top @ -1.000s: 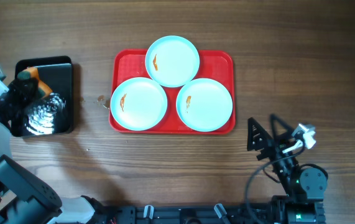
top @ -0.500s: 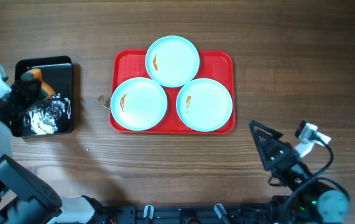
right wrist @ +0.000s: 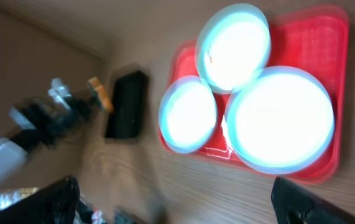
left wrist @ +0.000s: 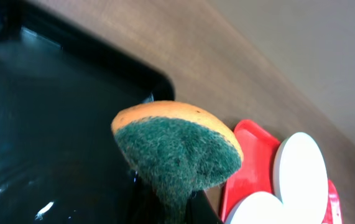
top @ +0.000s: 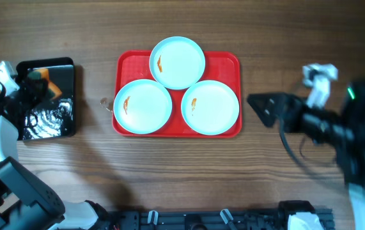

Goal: Clean dirty plates on tray and stack at the side
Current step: 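Move the right gripper over the right white plate on the red tray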

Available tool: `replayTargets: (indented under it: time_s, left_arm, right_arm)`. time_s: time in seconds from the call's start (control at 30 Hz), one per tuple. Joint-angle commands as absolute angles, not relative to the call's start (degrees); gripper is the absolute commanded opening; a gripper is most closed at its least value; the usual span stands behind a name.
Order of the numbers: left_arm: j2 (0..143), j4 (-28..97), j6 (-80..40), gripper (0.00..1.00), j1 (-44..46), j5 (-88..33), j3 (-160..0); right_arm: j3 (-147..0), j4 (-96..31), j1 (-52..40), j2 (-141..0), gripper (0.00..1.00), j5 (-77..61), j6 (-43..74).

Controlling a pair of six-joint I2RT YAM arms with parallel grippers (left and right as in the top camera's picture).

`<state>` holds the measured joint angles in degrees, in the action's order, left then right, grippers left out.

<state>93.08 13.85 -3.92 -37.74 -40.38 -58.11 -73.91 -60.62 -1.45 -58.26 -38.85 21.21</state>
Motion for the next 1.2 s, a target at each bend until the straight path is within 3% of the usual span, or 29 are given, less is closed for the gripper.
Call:
replayTargets:
  time_s: [0.0, 0.1, 0.17, 0.3, 0.4, 0.47, 0.6, 0.73, 0.9, 0.97, 1.07, 1.17]
  left_arm:
    - [91.48, 1.32, -13.74, 0.04, -38.52, -54.43, -58.08]
    - [90.87, -12.8, -23.07, 0.04, -40.56, -62.08, -58.08]
    - [90.74, -14.52, -24.4, 0.04, -41.82, -61.84, -58.06]
    - [92.6, -3.49, -14.79, 0.04, -42.09, -54.65, -58.06]
    - [97.6, 7.2, -2.13, 0.04, -40.56, -49.58, -58.02]
    - [101.34, 8.95, -0.34, 0.04, -39.81, -49.69, -58.0]
    - [103.61, 0.49, -9.61, 0.04, -41.12, -59.27, -58.15]
    - [99.35, -15.29, -27.94, 0.04, -44.6, -63.72, -58.63]
    - [93.91, -23.4, -33.52, 0.04, -45.87, -63.64, -58.63]
    - [93.73, -21.85, -33.01, 0.04, -45.56, -63.59, -58.57]
    - [94.45, -10.2, -21.76, 0.04, -44.12, -59.16, -57.74]
    - [97.01, 6.61, -9.34, 0.04, -42.09, -41.01, -56.36]
  right_arm:
    - [-81.76, -64.47, -7.97, -67.53, 1.0, -32.4, 13.02]
    - [-82.37, -64.07, -12.47, -70.39, 1.0, -28.62, 14.48]
    - [-82.35, -63.55, -14.61, -71.55, 1.0, -26.41, 15.42]
    - [-81.89, -61.56, -16.86, -73.32, 1.0, -24.97, 15.51]
    - [-81.84, -59.48, -17.04, -75.22, 1.0, -24.95, 21.02]
    - [-81.84, -59.88, -17.04, -76.64, 1.0, -25.04, 24.88]
    - [-81.84, -62.89, -17.17, -79.24, 1.0, -25.43, 23.99]
    - [-81.73, -64.77, -17.34, -80.27, 1.0, -24.95, 20.6]
    - [-81.62, -63.46, -17.34, -80.31, 1.0, -23.16, 21.23]
    - [-81.62, -63.48, -17.34, -80.31, 1.0, -21.67, 22.48]
    - [-81.23, -63.59, -17.37, -80.31, 1.0, -20.29, 23.81]
    - [-79.64, -62.65, -17.37, -80.49, 1.0, -20.29, 24.21]
